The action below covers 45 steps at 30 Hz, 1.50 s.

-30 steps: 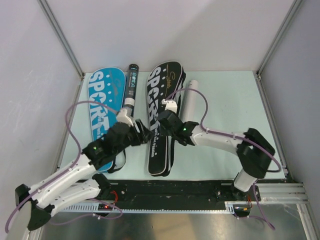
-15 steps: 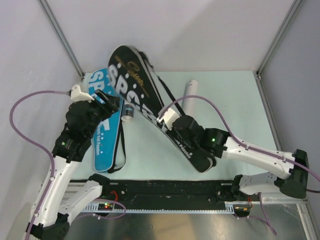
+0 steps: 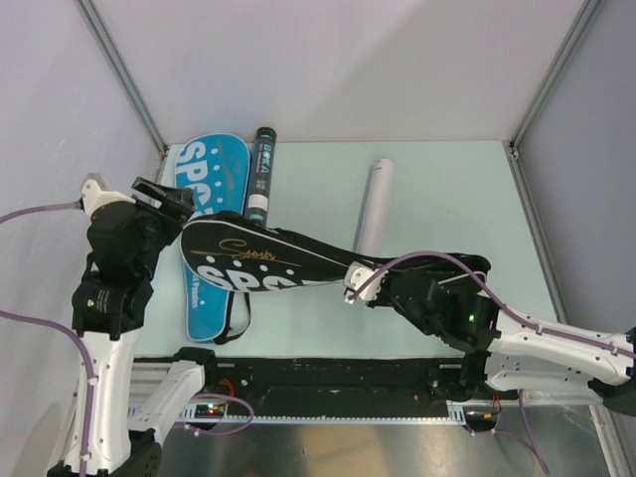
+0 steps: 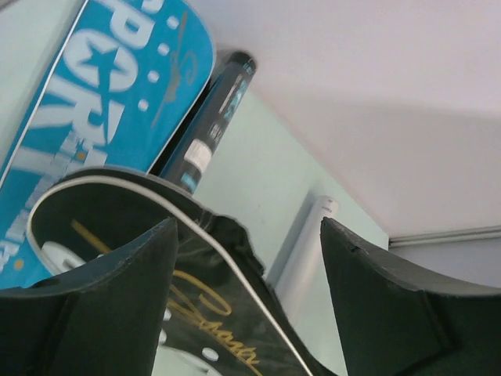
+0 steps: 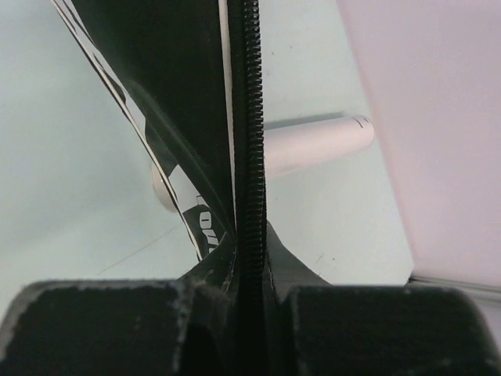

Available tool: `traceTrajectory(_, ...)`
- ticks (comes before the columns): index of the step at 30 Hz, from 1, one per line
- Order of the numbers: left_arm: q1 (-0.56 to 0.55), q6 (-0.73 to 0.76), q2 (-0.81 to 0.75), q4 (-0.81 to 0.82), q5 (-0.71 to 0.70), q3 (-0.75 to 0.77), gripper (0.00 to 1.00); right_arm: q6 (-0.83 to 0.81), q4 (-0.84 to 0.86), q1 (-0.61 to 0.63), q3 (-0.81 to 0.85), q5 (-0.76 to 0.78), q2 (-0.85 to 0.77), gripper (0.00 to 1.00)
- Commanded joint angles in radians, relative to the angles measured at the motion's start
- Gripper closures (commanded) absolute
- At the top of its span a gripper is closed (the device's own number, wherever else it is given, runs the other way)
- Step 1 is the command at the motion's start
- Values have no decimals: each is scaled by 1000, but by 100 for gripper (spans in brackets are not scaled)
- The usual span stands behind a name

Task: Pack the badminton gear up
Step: Pick up the racket bag from the center of the board, then place the racket bag at the center of the board.

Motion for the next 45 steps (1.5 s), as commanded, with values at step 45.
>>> traceTrajectory(45,282,-176,78,-271,311,-220,30,-75,323,281,-328,355,-318,100)
